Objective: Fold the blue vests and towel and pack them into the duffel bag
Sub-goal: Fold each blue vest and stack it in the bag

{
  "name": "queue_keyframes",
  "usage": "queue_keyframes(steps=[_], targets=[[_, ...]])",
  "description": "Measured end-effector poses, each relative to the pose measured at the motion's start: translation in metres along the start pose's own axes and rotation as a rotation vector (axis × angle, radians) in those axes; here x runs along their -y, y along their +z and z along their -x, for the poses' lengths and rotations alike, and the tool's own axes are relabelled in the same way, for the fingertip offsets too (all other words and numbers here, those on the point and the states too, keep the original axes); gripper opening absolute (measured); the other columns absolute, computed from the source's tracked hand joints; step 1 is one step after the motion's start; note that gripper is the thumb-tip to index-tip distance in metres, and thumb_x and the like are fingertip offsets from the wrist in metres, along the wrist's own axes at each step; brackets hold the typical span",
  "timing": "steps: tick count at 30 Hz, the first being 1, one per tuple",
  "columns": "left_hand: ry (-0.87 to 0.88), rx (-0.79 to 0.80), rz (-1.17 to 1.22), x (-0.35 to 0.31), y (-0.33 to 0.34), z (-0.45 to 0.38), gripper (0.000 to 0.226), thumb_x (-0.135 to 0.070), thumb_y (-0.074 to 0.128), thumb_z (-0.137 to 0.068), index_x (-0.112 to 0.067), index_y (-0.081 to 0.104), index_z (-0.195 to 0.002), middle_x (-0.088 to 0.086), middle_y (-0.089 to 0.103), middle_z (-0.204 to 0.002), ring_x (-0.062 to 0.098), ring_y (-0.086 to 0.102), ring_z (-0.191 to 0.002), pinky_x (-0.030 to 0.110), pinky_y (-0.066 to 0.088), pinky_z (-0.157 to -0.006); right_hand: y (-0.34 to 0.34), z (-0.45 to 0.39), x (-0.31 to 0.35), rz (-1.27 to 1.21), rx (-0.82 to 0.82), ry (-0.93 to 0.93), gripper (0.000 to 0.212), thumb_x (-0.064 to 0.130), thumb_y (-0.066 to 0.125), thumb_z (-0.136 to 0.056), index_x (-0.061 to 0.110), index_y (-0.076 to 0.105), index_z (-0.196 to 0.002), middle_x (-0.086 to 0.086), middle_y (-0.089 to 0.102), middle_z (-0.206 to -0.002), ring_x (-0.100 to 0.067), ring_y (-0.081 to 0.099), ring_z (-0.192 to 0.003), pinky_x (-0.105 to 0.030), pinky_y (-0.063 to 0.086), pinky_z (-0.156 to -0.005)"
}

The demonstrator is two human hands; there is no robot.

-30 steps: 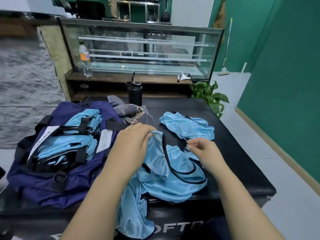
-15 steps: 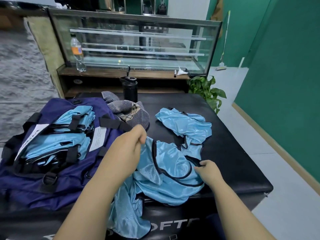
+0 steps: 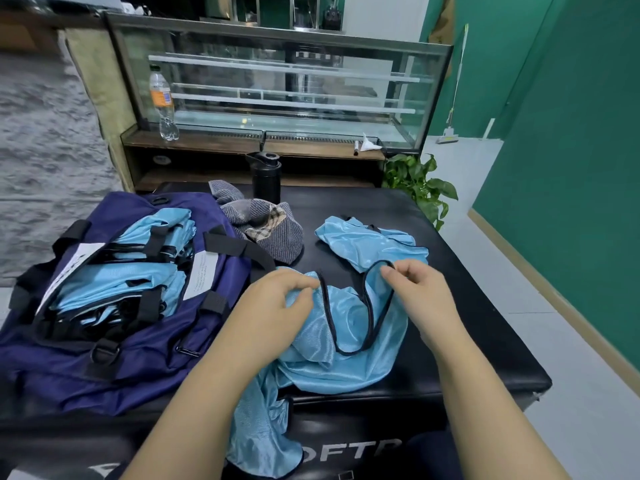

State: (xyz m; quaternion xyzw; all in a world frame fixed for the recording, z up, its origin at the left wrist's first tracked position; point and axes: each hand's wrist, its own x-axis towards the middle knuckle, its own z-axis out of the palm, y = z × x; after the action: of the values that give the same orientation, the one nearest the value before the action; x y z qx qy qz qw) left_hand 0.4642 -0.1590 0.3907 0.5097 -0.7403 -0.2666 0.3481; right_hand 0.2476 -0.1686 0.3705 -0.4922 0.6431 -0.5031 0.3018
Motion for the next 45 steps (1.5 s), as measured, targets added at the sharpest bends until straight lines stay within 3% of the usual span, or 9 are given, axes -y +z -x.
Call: queue_keyframes(steps=[7, 9, 13, 19, 24, 32, 37, 42, 45], targets=[[-0.119, 0.06, 0.283, -0.016, 0.006, 0.005, 0.022, -0.057, 0.058, -0.08, -0.04, 0.067, -0.068, -0.023, 0.066, -0.078, -0.014, 0.058, -0.076, 0.008, 0.039, -0.072, 0.016, 0.025, 0.053, -0.211, 0.218, -0.158, 0.008, 0.009, 0.069, -0.085, 0.015, 0.067, -0.08, 0.005, 0.068, -0.078, -0.005, 0.061, -0.074, -0.02, 0.049, -0.074], [-0.129, 0.064, 0.378, -0.016, 0.01, 0.004, 0.052, -0.075, 0.055, -0.071, -0.026, 0.067, -0.061, -0.016, 0.055, -0.059, 0.0, 0.049, -0.055, 0.01, 0.036, -0.059, 0.022, 0.032, 0.06, -0.218, 0.348, -0.219, 0.015, 0.001, 0.068, -0.084, 0.015, 0.067, -0.079, 0.008, 0.07, -0.081, -0.003, 0.063, -0.077, -0.02, 0.052, -0.075], [-0.207, -0.058, 0.557, -0.002, 0.011, 0.0, 0.093, -0.079, 0.055, -0.061, 0.009, 0.058, -0.087, 0.006, 0.051, -0.074, 0.016, 0.044, -0.069, 0.034, 0.035, -0.066, 0.027, 0.036, 0.056, -0.069, 0.508, -0.306, 0.015, 0.002, 0.066, -0.085, 0.014, 0.073, -0.091, 0.007, 0.069, -0.107, -0.007, 0.063, -0.105, -0.026, 0.05, -0.093], [-0.115, -0.026, 0.462, 0.004, -0.004, 0.004, 0.059, -0.059, 0.053, -0.073, -0.005, 0.066, -0.091, 0.017, 0.068, -0.085, 0.024, 0.061, -0.076, 0.055, 0.049, -0.083, 0.025, 0.031, 0.056, -0.088, 0.238, -0.101, 0.011, 0.012, 0.061, -0.09, 0.021, 0.067, -0.094, 0.015, 0.065, -0.079, 0.012, 0.056, -0.068, -0.005, 0.041, -0.066], [-0.03, 0.068, 0.439, 0.008, -0.011, 0.005, 0.048, -0.057, 0.053, -0.076, -0.015, 0.07, -0.093, 0.014, 0.068, -0.097, 0.036, 0.062, -0.097, 0.057, 0.046, -0.091, 0.024, 0.027, 0.053, -0.061, 0.31, -0.031, 0.017, 0.031, 0.066, -0.087, 0.027, 0.062, -0.104, 0.012, 0.063, -0.081, -0.004, 0.059, -0.079, -0.016, 0.046, -0.075], [-0.069, 0.011, 0.302, 0.015, -0.011, 0.004, 0.029, -0.047, 0.065, -0.082, -0.018, 0.069, -0.079, -0.001, 0.069, -0.08, 0.02, 0.061, -0.075, 0.04, 0.05, -0.081, 0.017, 0.026, 0.057, -0.314, 0.289, -0.082, 0.019, 0.001, 0.06, -0.09, 0.018, 0.064, -0.083, 0.008, 0.064, -0.068, -0.003, 0.055, -0.06, -0.011, 0.041, -0.058], [-0.138, -0.086, 0.287, 0.014, -0.012, 0.004, 0.025, -0.036, 0.069, -0.082, -0.027, 0.062, -0.06, -0.017, 0.056, -0.058, 0.001, 0.044, -0.053, 0.026, 0.037, -0.061, 0.008, 0.025, 0.059, -0.339, 0.302, -0.097, 0.032, -0.005, 0.056, -0.09, 0.023, 0.071, -0.094, 0.006, 0.073, -0.086, -0.009, 0.065, -0.082, -0.021, 0.05, -0.073], [-0.087, -0.177, 0.265, 0.005, -0.009, 0.005, 0.019, -0.035, 0.064, -0.085, -0.022, 0.063, -0.071, -0.019, 0.058, -0.066, -0.004, 0.049, -0.061, 0.016, 0.036, -0.062, -0.001, 0.026, 0.059, -0.263, 0.309, -0.122, 0.033, 0.003, 0.063, -0.086, 0.032, 0.076, -0.094, -0.006, 0.064, -0.083, -0.022, 0.05, -0.077, -0.035, 0.042, -0.076], [-0.049, -0.187, 0.241, 0.001, -0.007, 0.005, 0.018, -0.032, 0.06, -0.088, -0.019, 0.065, -0.077, -0.01, 0.062, -0.078, -0.004, 0.051, -0.068, 0.009, 0.036, -0.064, -0.006, 0.028, 0.062, -0.174, 0.297, -0.156, 0.031, 0.005, 0.067, -0.086, 0.033, 0.071, -0.098, -0.001, 0.053, -0.075, -0.014, 0.043, -0.068, -0.023, 0.039, -0.069]])
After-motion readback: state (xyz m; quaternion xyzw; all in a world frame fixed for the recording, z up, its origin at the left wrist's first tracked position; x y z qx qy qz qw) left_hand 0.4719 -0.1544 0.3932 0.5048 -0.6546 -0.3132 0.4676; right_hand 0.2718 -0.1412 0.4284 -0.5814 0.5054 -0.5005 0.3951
